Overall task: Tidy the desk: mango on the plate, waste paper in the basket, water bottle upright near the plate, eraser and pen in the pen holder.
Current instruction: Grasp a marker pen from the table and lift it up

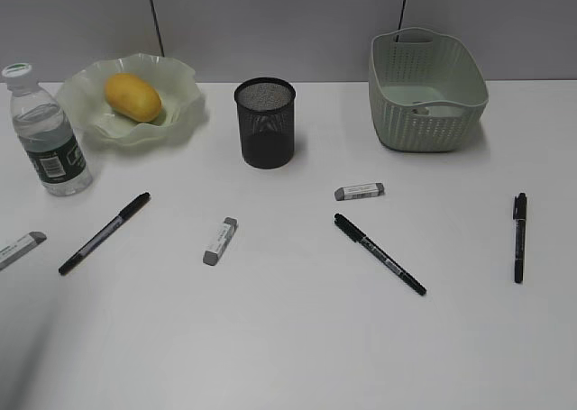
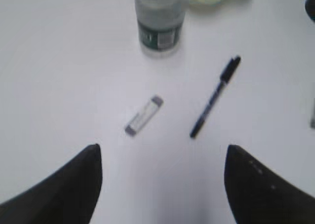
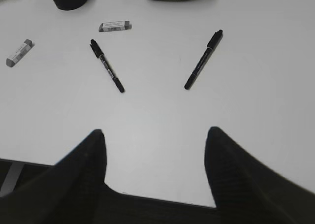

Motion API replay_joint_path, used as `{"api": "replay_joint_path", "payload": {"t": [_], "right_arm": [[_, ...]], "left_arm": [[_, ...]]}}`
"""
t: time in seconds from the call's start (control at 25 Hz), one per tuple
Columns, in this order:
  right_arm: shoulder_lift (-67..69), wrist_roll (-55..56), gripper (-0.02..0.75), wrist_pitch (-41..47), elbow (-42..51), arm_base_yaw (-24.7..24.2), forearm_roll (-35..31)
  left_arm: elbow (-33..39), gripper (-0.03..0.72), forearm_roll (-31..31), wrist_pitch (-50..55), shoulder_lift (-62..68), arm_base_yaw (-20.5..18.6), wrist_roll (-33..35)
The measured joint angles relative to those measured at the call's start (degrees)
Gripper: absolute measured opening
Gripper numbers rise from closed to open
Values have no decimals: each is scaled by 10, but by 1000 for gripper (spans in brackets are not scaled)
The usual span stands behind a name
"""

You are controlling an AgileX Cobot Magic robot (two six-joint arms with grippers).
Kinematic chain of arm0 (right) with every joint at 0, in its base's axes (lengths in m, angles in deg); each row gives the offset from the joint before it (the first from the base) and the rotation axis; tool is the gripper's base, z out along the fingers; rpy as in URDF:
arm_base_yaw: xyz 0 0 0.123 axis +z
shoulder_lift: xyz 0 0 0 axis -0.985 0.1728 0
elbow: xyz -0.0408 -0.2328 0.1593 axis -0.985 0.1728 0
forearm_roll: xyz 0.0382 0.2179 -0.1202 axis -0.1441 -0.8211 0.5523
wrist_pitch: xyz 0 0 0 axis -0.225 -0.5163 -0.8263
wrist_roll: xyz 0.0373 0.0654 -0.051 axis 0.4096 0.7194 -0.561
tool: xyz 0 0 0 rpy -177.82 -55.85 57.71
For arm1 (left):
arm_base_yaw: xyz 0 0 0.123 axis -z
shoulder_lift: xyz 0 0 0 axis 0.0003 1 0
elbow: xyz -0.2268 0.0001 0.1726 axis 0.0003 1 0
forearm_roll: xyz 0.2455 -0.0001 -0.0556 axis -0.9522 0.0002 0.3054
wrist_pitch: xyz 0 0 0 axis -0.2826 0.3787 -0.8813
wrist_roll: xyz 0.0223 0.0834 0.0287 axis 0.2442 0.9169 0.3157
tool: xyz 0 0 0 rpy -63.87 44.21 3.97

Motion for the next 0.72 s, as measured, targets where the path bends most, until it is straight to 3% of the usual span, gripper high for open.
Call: {"api": "replay_joint_path", "payload": {"t": [0.12, 0.32, 0.72], "right_arm": [[0, 0, 501, 0, 0, 0, 0], [0, 0, 501, 0, 0, 0, 0], [0, 0, 501, -1, 0, 0, 2]], "left_arm": [[-42, 577, 58, 174, -17, 0, 33], [-53, 571, 100, 349, -19, 1, 47], [-43, 508, 99, 365, -190, 20, 85]]}}
